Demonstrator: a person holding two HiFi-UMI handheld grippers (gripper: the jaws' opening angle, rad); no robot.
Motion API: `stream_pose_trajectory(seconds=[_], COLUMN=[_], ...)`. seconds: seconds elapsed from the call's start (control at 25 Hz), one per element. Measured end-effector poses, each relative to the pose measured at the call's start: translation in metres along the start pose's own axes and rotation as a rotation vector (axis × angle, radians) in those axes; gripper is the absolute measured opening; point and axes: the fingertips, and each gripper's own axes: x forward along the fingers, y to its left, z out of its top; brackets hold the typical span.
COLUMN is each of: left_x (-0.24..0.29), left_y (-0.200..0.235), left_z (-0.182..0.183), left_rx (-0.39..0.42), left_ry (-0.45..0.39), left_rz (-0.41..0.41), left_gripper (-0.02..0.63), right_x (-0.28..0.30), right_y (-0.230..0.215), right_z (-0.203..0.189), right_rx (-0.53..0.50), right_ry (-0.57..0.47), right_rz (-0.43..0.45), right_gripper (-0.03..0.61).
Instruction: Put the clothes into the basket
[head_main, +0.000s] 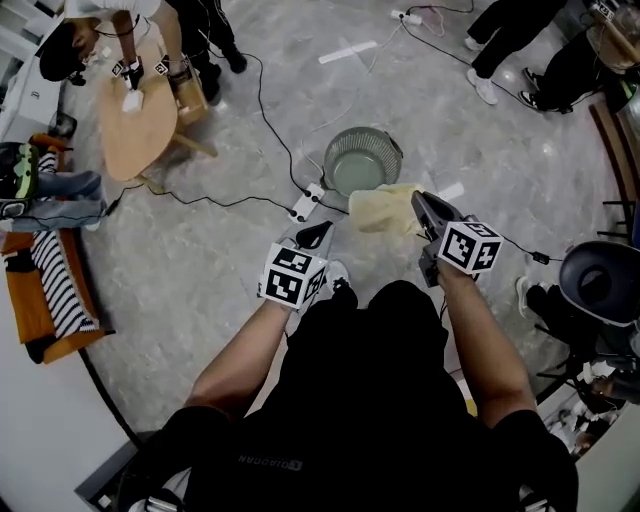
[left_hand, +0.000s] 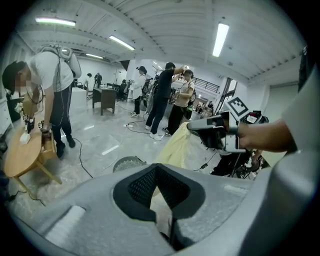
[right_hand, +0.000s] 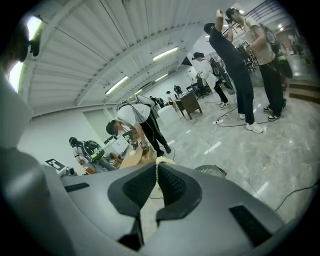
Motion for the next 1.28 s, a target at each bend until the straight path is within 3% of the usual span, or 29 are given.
stream_pose_trajectory(seconds=[0.28,0.76,1.04,1.28], left_x=[0.035,0.091,0.111,0.125], left_y=[0.038,0.070,0.079,0.077], left_z=[-0.011,-0.007,-0.002,0.009], left_rx=[-0.090,-0.173,-0.204,-0.224], left_ry=[0.049,0.116,0.127,0.110], left_rz=[0.022,0.098,0.127,0.134], left_gripper=[-0.006,-0.006,-0.006,-0.006], right_x=[0.079,0.199,0.221,0.236], right_y=[-0.033,-0.115,-0.110,-0.118], right_z=[0.030,0.029,0.072,0.058], right_rx=[-0.003,0.026,0.003,-0.028], right_ry=[0.035,0.114,0.063,0.122], right_rz=[-0.017,-0.017,0.054,0.067], right_gripper=[0.028,0.028,0.028,0.028])
